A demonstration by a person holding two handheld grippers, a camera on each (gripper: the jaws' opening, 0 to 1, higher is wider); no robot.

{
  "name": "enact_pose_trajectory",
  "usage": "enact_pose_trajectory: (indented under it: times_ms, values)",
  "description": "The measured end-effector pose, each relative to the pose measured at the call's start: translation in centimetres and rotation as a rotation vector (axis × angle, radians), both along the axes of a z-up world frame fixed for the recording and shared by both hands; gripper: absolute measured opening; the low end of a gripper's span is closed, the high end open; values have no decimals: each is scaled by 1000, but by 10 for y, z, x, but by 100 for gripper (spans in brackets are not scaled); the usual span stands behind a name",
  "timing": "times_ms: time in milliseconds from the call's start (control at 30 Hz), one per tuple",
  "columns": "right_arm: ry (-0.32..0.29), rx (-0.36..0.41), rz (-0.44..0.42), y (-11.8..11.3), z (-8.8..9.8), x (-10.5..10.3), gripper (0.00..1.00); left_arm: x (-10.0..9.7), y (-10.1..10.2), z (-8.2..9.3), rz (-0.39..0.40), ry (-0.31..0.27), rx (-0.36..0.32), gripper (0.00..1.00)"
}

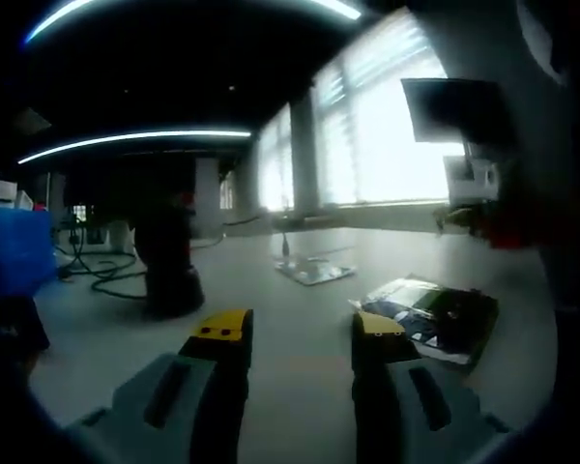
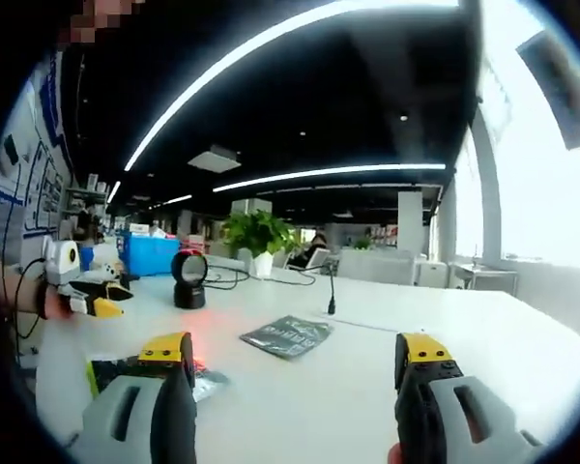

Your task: Clip sheet goods on table flip sheet goods clip sheet goods scan sheet goods put sheet goods back to table

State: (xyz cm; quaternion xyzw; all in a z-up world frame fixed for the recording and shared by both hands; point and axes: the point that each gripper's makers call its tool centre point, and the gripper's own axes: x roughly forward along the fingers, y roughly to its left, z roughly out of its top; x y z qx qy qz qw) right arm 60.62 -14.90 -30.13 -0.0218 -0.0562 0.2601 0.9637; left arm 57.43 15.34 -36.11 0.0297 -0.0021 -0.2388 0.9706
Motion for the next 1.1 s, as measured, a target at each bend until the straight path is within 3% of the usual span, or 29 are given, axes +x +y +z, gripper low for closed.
enact_pose_trajectory:
  times_ms: [67,200,533,600,633,700,800,933,1100]
  values:
    - [5,90,-2,-7,5,-8,79,0,-1,0,-3,-2,1,33]
    - [23,55,-40,-19,-9,-12,78,0,0,1,-1,-3,-8,33]
    - [48,62,-51,-23,-38,-18,76,0,2,3,5,-12,-14,33]
    - [27,75,-55,-23,-34,-21,74,-1,1,4,5,-15,-13,33]
    - [-22,86,-59,-23,-23,-23,74,-1,2,4,6,-15,-13,33]
    - [-4,198,-42,-24,-18,-26,76,-1,2,4,8,-16,-17,34]
    - [-4,137,-72,-29,-25,-24,75,-1,2,4,6,-16,-18,34]
    - [-4,125,-71,-25,-26,-25,75,-1,2,5,7,-19,-16,35]
    - [-7,53,-64,-17,-31,-25,74,0,4,5,16,-20,-20,35]
